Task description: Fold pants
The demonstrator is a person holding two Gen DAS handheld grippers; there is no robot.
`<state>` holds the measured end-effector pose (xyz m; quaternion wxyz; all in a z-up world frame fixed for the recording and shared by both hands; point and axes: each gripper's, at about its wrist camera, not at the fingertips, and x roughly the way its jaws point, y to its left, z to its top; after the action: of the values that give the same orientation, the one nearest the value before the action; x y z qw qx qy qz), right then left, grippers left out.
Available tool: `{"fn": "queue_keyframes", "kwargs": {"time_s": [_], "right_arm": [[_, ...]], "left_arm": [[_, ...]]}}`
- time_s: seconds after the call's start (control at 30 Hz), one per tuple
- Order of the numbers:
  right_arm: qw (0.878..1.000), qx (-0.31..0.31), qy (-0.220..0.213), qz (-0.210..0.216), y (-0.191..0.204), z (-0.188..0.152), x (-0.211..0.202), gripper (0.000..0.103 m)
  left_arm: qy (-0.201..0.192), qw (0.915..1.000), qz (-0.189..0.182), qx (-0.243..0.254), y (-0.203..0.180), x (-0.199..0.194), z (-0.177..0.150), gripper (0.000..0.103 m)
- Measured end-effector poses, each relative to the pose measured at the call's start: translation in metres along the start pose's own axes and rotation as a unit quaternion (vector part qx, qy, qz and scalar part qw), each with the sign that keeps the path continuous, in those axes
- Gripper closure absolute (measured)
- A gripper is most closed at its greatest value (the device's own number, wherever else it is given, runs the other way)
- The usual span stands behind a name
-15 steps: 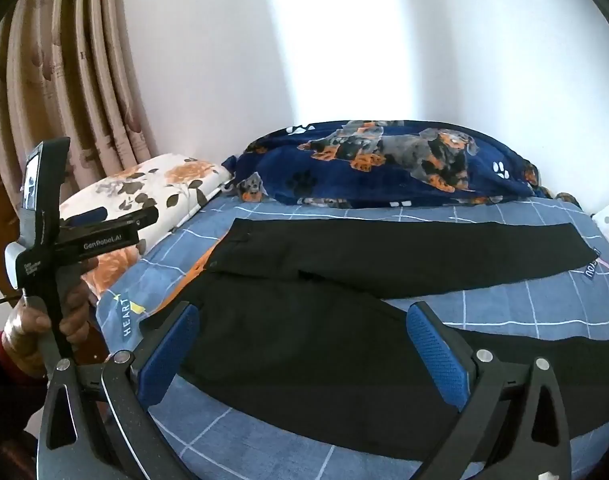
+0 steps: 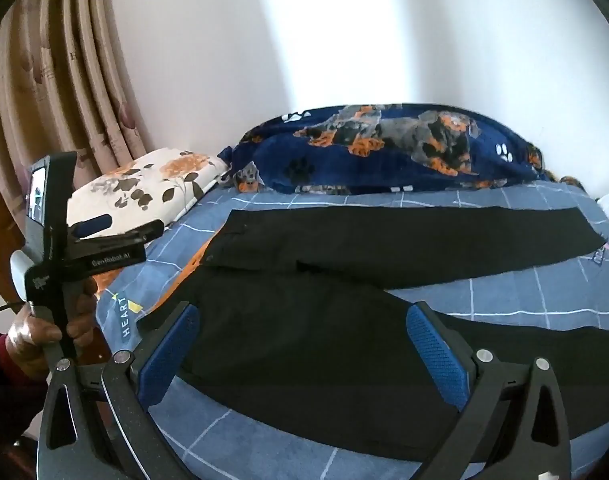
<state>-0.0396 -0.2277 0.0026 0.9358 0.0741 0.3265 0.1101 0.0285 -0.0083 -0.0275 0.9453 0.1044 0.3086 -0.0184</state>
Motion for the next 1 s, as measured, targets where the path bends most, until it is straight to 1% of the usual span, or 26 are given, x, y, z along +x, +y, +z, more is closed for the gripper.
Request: {"fn": "queue_keyframes", "kwargs": {"time_s": [0.03,0.07,0.17,0.2,0.23,0.3,0.37,0.47,0.5,0.53,0.57,0.6,0.63,0.67,0.77,0.83,0.9,1.0], "right_arm": [[1.0,-0.002,0.007,-0.003,0.002,-0.001,0.006,0.0],[1.0,-0.004,0.018,-0.006,0.001,0.0,0.018,0.0],[1.0,-0.005,0.028,-0.012,-0.002,-0.002,0.027,0.0],[0.999,-0.002,0.032,-0.014,-0.005,-0.002,0.031,0.0],[0.999,0.004,0.036,-0.016,-0.008,-0.002,0.034,0.0],[0.999,0.018,0.04,-0.017,-0.015,-0.001,0.04,0.0],[0.998,0.031,0.044,-0.018,-0.024,0.0,0.047,0.0],[0.997,0.04,0.057,-0.022,-0.031,-0.002,0.058,0.0],[0.997,0.042,0.064,-0.023,-0.033,-0.004,0.064,0.0],[0.996,0.044,0.069,-0.023,-0.035,-0.006,0.068,0.0],[0.996,0.047,0.078,-0.023,-0.036,-0.007,0.074,0.0],[0.995,0.048,0.086,-0.022,-0.037,-0.009,0.08,0.0],[0.994,0.05,0.095,-0.023,-0.037,-0.01,0.086,0.0],[0.994,0.05,0.099,-0.022,-0.038,-0.013,0.09,0.0],[0.993,0.047,0.11,-0.02,-0.038,-0.016,0.102,0.0],[0.992,0.043,0.115,-0.02,-0.036,-0.017,0.108,0.0],[0.991,0.04,0.123,-0.022,-0.035,-0.018,0.114,0.0],[0.989,0.043,0.137,-0.022,-0.035,-0.018,0.123,0.0]], "left_arm": [[-0.001,1.0,0.0,0.0,0.0,0.004,0.002,0.0],[-0.003,1.0,-0.009,-0.001,0.001,0.01,0.002,0.001],[-0.005,0.9996,-0.025,0.013,0.002,0.029,0.005,0.001],[-0.004,0.9989,-0.039,0.024,0.0,0.035,0.008,0.001],[0.002,0.9971,-0.066,0.037,0.001,0.048,0.011,0.001],[0.03,0.9942,-0.096,0.037,0.004,0.069,0.016,0.001],[0.077,0.9885,-0.129,0.018,0.015,0.099,0.022,0.001],[0.099,0.9832,-0.153,0.005,0.033,0.134,0.025,0.002],[0.109,0.9817,-0.156,0.003,0.038,0.149,0.026,0.005],[0.117,0.9801,-0.161,0.0,0.042,0.161,0.025,0.021],[0.134,0.9757,-0.174,-0.004,0.048,0.179,0.025,0.04],[0.15,0.971,-0.186,-0.008,0.051,0.192,0.024,0.049],[0.171,0.9655,-0.196,-0.012,0.055,0.21,0.024,0.059],[0.185,0.9636,-0.193,-0.016,0.059,0.227,0.024,0.06],[0.192,0.9597,-0.203,-0.031,0.075,0.262,0.026,0.06],[0.2,0.9556,-0.214,-0.032,0.08,0.287,0.03,0.06],[0.203,0.9557,-0.211,-0.026,0.08,0.302,0.034,0.06],[0.209,0.9484,-0.238,-0.017,0.082,0.328,0.042,0.06]]}}
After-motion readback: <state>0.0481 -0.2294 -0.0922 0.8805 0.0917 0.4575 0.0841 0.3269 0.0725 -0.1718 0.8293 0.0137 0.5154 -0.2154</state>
